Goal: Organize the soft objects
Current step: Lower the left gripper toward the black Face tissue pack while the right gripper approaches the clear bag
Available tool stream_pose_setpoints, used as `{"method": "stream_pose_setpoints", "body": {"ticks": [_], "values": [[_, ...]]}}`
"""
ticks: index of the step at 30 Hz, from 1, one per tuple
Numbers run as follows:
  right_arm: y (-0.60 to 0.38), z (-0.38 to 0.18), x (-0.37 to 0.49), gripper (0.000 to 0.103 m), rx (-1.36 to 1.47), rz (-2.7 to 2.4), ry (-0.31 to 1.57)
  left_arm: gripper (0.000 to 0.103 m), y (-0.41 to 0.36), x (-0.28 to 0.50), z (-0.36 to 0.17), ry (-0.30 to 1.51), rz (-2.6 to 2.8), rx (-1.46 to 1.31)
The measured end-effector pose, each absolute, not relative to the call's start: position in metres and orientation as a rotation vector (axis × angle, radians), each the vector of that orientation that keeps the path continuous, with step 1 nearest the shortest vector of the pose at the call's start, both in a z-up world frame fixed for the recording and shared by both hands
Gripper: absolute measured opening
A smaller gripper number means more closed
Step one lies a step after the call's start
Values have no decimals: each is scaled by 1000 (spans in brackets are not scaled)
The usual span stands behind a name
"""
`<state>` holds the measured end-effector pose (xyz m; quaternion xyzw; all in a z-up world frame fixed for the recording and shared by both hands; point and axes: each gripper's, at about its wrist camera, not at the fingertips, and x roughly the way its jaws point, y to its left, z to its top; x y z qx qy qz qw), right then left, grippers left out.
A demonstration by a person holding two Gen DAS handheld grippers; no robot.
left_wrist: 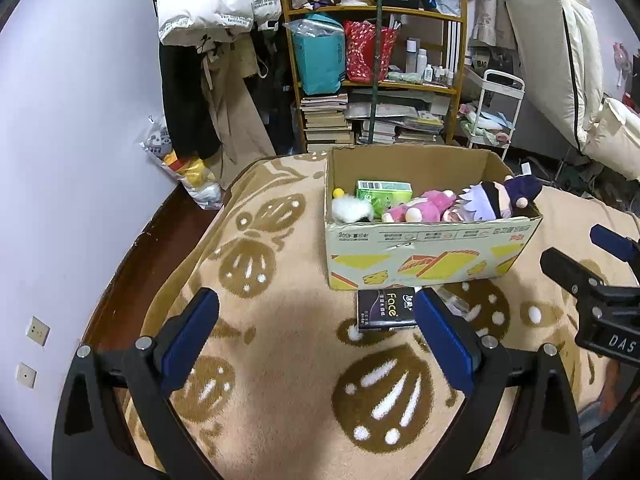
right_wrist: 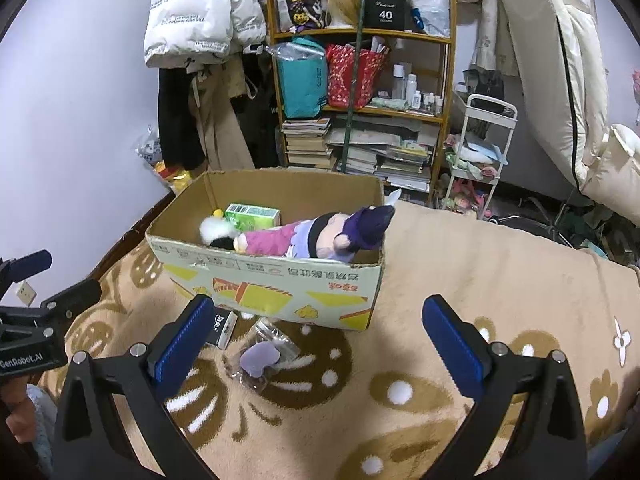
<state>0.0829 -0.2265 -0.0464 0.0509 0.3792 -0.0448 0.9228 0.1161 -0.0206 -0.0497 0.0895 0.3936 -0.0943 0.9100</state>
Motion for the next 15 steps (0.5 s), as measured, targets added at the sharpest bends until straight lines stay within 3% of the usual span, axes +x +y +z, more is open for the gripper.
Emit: {"method": "stream_pose_setpoints", "body": {"ticks": [15], "values": [[-224, -71, 101, 103, 123, -66, 860, 97, -28, 147, -75, 869, -219, 211]]}}
